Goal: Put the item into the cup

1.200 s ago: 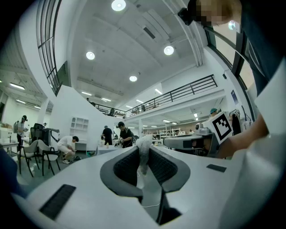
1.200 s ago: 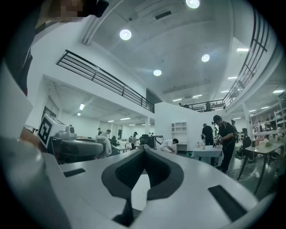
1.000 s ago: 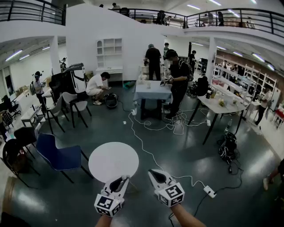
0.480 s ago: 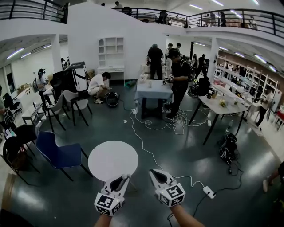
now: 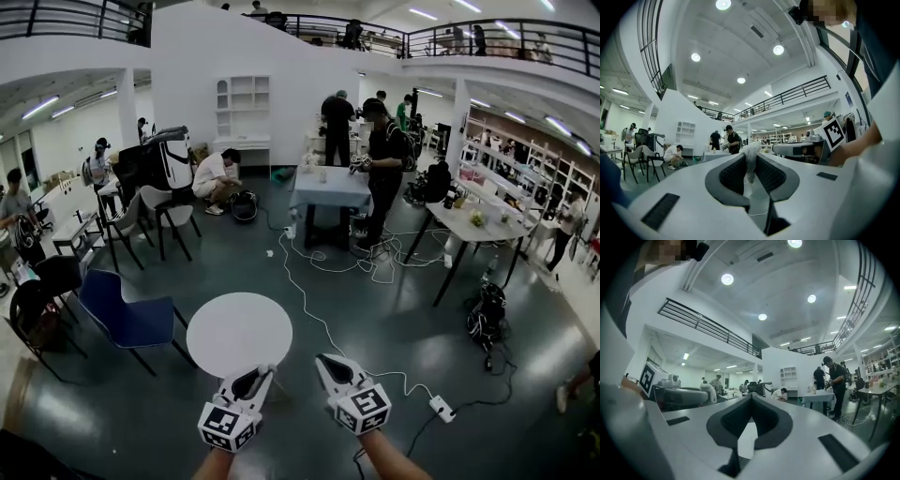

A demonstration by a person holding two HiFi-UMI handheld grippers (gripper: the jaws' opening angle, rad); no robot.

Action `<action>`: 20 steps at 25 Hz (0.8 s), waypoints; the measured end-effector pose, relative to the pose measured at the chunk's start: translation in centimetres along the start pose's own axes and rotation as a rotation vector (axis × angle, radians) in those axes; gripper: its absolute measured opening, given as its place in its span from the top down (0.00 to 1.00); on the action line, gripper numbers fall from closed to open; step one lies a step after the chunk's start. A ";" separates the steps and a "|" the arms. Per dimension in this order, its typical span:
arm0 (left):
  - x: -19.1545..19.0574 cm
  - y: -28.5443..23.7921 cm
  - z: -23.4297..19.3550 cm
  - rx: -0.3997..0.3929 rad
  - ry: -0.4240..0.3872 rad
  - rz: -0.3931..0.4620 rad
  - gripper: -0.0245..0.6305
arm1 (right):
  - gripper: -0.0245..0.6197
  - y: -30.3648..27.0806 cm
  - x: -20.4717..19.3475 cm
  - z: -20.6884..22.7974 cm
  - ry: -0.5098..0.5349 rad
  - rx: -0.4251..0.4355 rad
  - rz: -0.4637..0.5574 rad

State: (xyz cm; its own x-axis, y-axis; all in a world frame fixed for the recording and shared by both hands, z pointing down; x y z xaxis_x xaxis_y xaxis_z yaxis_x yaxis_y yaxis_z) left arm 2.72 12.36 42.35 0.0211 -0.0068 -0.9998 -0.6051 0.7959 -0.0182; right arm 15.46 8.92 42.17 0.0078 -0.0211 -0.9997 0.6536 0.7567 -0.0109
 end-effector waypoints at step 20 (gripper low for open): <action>-1.2 -3.8 -2.7 0.015 0.007 -0.019 0.85 | 0.94 -3.5 -1.4 3.2 -0.016 0.021 -0.007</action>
State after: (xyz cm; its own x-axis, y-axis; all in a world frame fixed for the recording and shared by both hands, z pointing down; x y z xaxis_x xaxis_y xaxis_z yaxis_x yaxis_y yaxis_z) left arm 2.85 7.71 43.56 0.0266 -0.0264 -0.9993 -0.5929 0.8044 -0.0371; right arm 15.57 4.24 43.68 0.0154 -0.0368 -0.9992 0.6695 0.7426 -0.0170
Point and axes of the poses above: the fingertips, and each gripper's own axes: y backward along the fingers, z to its right, x out of its top, the point moved 2 cm from there along y, backward along the fingers, and after that the axes turned 2 degrees about -z, right-handed, at the moved point
